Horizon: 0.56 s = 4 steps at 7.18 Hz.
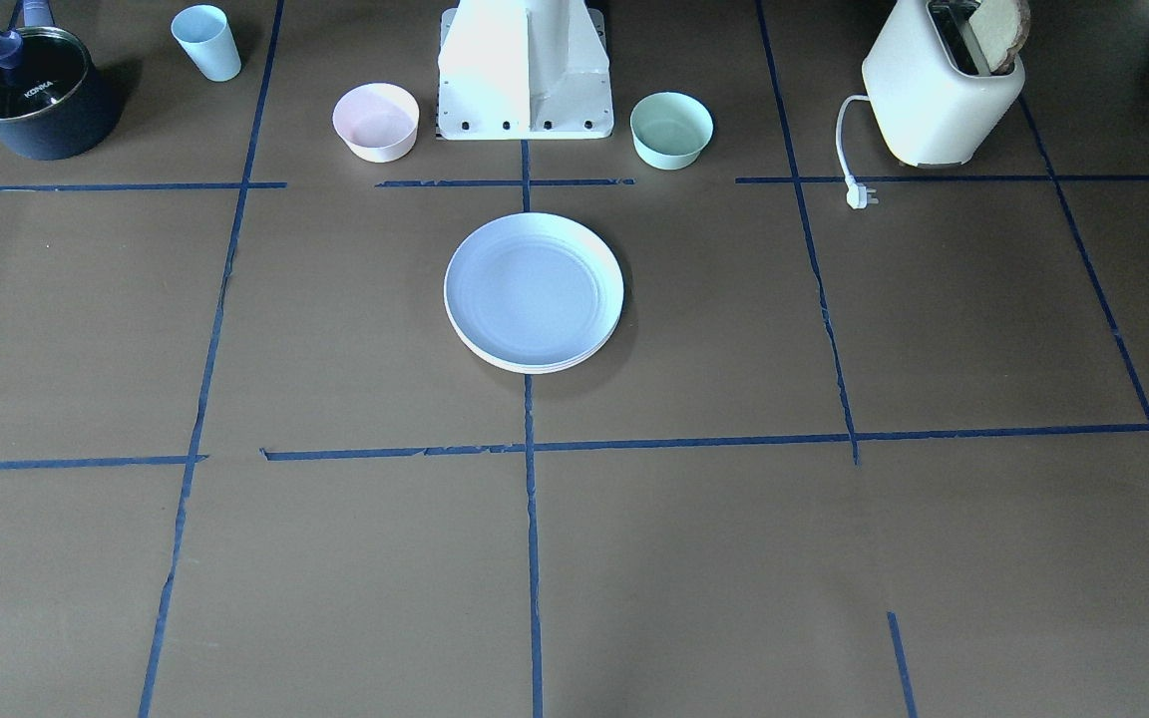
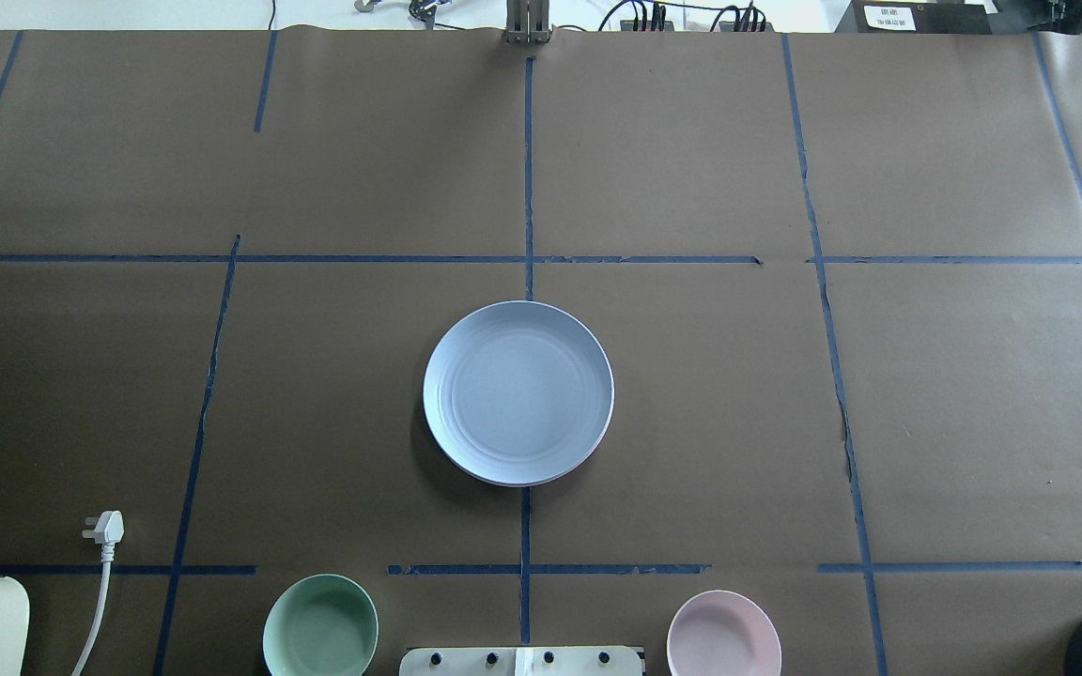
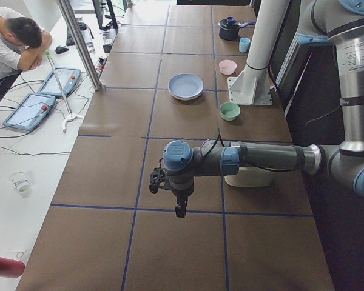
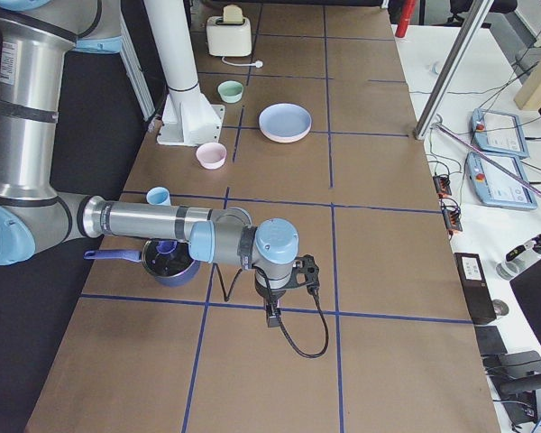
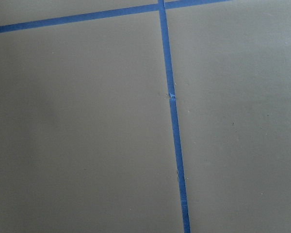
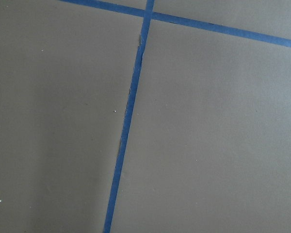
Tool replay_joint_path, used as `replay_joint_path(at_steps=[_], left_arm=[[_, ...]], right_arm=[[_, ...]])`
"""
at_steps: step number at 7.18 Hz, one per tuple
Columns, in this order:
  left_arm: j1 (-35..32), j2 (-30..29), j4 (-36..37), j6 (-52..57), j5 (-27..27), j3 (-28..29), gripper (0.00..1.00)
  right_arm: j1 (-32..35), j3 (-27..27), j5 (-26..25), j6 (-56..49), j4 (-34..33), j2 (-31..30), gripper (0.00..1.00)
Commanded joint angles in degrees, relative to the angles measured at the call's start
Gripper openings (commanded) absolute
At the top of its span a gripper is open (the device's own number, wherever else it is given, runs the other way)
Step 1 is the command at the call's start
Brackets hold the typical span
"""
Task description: Stack three plates with pink and blue
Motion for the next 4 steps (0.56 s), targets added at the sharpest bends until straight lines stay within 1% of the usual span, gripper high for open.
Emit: replay_joint_path(at_steps=[1,4], left_arm=[[0.00,0.44,0.00,0.00,-0.16,-0.01,1.00],[0.09,0.44,0.00,0.00,-0.16,-0.01,1.00]], right_arm=[[-0.39,0.00,0.05,0.00,-0.03,-0.07,1.00],[-0.92,-0.09,0.05,0.00,-0.03,-0.07,1.00]])
